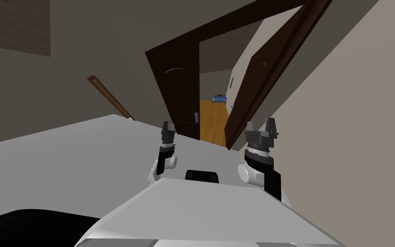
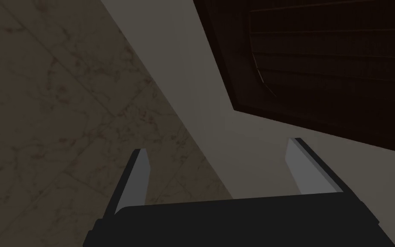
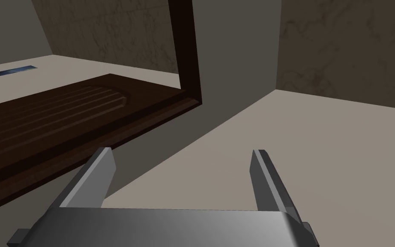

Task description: Push the door open

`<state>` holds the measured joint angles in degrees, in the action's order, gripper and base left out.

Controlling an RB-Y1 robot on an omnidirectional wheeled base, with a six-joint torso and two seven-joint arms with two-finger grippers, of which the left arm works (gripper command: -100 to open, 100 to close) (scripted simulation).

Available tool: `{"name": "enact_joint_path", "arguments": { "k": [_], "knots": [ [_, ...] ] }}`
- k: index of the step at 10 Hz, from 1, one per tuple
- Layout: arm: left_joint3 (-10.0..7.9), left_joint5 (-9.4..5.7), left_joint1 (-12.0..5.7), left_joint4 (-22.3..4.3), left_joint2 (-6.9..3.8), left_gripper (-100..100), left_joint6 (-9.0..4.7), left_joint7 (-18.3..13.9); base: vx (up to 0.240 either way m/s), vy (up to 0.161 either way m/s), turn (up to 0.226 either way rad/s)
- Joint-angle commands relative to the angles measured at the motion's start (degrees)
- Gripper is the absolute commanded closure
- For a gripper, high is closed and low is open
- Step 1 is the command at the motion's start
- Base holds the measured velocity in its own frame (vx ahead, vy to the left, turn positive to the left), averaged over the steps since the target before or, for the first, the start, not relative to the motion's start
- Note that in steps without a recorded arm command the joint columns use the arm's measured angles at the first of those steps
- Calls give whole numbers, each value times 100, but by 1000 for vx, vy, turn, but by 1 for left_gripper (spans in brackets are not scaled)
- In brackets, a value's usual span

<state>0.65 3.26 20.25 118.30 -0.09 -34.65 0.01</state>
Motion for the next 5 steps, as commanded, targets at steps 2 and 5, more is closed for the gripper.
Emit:
{"name": "enact_joint_path", "arguments": {
  "k": [2,5],
  "knots": [
    [18,-57,-240,-402,-71,-100,50,-12,62,19,-32],
    [40,-118,-486,-764,-136,-100,91,-28,67,19,-29]
  ]
}}
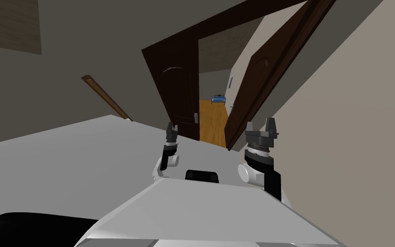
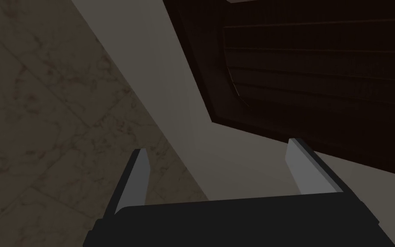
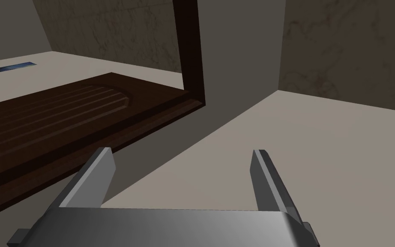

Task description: Push the door open

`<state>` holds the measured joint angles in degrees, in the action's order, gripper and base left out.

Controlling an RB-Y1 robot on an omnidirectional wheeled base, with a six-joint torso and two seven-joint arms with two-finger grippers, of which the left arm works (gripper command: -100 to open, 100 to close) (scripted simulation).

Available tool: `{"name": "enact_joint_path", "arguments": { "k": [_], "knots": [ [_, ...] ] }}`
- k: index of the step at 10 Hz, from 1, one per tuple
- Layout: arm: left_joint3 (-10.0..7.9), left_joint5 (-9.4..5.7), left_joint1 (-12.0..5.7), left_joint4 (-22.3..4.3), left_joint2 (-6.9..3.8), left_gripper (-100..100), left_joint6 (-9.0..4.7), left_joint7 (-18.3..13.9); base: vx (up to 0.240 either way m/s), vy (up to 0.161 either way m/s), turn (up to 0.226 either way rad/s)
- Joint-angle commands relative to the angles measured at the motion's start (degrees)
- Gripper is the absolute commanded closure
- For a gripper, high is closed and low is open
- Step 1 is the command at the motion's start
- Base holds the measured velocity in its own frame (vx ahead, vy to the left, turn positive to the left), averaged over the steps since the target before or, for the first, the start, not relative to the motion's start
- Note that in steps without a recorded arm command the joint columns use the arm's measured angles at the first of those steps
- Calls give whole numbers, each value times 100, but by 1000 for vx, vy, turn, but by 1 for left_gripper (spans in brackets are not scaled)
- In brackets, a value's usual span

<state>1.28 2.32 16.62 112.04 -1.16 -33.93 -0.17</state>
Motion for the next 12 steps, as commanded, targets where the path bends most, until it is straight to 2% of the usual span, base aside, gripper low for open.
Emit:
{"name": "enact_joint_path", "arguments": {
  "k": [1,3,4,7,8,10,11,12],
  "knots": [
    [-23,-25,-122,-195,-29,-100,19,-9,43,15,-19],
    [-1,-88,-378,-587,-93,-100,62,-26,58,20,-38],
    [-1,-88,-378,-632,-93,-100,62,-26,58,31,-22],
    [36,-190,-792,-1239,-183,-100,131,-52,81,29,-49],
    [36,-190,-792,-1337,-183,-100,131,-52,61,28,-19],
    [62,-262,-1081,-1762,-239,-100,180,-71,59,26,-45],
    [62,-262,-1081,-1831,-239,-100,180,-71,62,20,-21],
    [75,-298,-1227,-2080,-265,-100,204,-81,53,22,-34]
  ]
}}
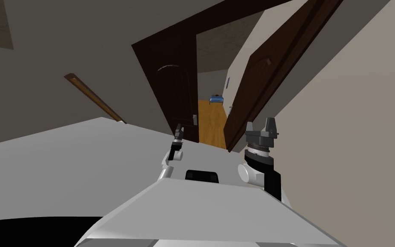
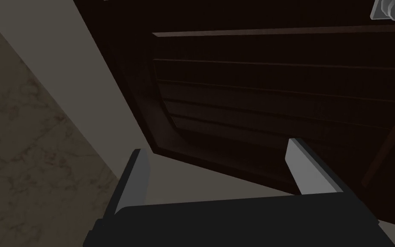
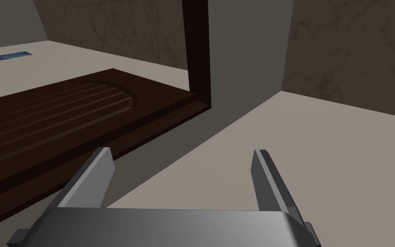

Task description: Push the door open

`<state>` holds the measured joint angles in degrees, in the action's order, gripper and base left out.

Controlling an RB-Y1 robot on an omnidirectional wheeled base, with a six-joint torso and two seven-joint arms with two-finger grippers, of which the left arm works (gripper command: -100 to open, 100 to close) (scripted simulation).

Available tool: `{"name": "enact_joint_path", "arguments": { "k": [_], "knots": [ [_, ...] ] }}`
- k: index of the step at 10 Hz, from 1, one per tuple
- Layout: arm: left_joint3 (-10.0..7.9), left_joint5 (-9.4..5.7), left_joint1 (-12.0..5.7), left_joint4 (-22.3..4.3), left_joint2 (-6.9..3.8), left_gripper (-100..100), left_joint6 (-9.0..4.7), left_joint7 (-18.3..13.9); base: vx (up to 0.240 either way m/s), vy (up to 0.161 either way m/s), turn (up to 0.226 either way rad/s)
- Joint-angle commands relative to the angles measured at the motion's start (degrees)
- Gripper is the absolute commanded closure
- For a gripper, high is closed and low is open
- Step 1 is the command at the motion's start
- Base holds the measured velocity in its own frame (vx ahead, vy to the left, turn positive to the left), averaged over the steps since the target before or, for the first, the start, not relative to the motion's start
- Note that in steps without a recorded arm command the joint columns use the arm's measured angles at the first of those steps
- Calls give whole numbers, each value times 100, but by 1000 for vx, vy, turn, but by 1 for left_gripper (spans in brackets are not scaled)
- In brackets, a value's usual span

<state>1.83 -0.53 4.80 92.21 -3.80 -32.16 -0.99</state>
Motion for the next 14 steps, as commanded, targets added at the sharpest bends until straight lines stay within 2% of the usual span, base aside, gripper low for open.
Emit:
{"name": "enact_joint_path", "arguments": {
  "k": [1,3,4,5,6,10,11,13,14],
  "knots": [
    [33,-49,-195,-286,-26,-100,53,-9,81,32,-48],
    [59,-123,-493,-737,-74,-100,103,-28,93,50,-71],
    [59,-123,-493,-860,-74,-100,103,-28,58,38,-10],
    [72,-160,-642,-1025,-95,-100,128,-38,57,28,-28],
    [72,-160,-642,-1114,-95,-100,128,-38,46,16,-21],
    [124,-306,-1230,-2009,-172,-100,226,-76,78,38,-54],
    [124,-306,-1230,-2118,-172,-100,226,-76,65,34,-16],
    [150,-376,-1514,-2501,-204,-100,274,-95,67,34,-42],
    [150,-376,-1514,-2602,-204,-100,274,-95,55,28,-24]
  ]
}}
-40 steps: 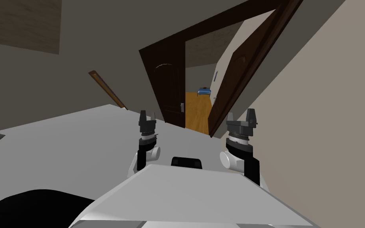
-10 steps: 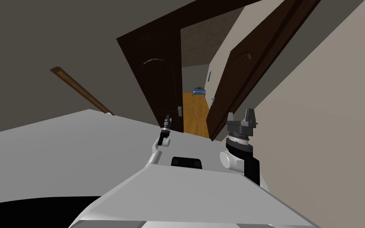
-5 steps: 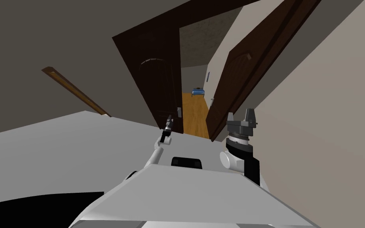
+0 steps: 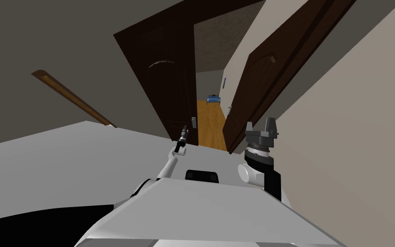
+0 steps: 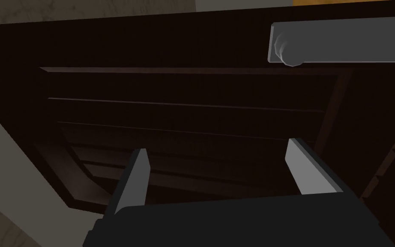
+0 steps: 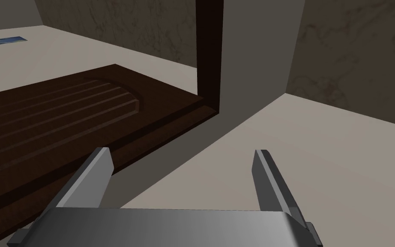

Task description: Push the door open

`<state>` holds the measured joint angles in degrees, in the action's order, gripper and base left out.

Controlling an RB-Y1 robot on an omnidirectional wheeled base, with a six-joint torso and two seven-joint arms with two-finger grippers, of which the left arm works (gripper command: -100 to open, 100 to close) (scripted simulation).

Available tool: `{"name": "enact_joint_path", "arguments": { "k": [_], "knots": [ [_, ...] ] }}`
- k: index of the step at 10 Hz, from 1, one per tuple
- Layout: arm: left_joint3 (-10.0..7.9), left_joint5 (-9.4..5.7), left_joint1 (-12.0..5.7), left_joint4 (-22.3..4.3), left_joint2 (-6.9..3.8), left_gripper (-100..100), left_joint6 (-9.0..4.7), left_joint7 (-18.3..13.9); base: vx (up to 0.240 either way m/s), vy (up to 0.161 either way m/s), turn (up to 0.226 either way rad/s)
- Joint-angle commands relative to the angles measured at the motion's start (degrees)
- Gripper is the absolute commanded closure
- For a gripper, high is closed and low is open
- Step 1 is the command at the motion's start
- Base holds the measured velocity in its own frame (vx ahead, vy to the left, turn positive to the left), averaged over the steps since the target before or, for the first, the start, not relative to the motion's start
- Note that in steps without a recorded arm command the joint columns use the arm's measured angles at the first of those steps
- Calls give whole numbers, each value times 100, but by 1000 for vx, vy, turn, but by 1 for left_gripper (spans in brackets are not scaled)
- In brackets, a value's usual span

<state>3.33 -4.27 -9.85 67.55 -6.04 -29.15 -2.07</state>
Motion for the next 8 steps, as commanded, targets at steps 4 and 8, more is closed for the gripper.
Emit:
{"name": "enact_joint_path", "arguments": {
  "k": [4,8],
  "knots": [
    [35,-102,-452,-748,-20,-100,40,-12,50,22,-34],
    [68,-192,-817,-1390,-52,-100,102,-36,68,34,-36]
  ]
}}
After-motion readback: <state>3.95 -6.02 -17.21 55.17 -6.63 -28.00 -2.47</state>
